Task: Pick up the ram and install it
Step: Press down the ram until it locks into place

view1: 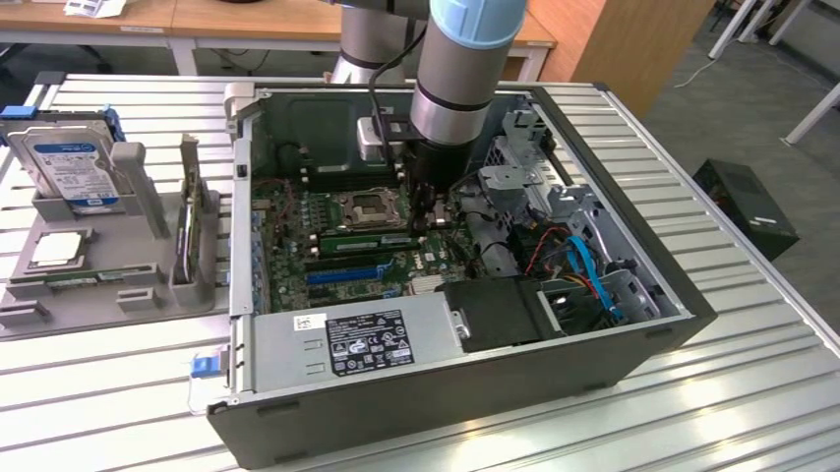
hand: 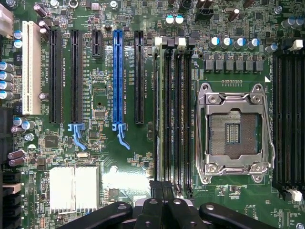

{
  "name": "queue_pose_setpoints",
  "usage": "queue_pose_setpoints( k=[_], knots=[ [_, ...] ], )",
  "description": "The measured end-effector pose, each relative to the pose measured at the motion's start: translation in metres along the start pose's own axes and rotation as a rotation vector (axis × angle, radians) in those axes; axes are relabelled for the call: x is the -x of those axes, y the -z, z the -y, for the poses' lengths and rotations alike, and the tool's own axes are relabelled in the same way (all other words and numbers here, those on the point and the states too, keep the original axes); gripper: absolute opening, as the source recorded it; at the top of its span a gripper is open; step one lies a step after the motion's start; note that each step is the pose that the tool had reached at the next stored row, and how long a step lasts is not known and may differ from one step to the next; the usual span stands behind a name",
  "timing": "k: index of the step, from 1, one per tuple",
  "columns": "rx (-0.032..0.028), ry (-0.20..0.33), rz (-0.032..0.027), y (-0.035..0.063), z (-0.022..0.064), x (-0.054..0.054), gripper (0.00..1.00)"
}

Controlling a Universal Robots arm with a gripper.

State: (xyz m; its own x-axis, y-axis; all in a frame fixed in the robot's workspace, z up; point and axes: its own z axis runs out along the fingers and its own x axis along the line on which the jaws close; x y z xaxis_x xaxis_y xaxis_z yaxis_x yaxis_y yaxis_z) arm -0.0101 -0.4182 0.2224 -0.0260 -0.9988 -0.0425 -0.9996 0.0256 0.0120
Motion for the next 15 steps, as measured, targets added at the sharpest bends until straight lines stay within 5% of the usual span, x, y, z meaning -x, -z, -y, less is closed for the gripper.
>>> queue_pose_setpoints(
  k=[15],
  knots=[
    [0.0013, 0.000, 0.0001, 0.0209, -0.0003, 0.001, 0.11]
  ],
)
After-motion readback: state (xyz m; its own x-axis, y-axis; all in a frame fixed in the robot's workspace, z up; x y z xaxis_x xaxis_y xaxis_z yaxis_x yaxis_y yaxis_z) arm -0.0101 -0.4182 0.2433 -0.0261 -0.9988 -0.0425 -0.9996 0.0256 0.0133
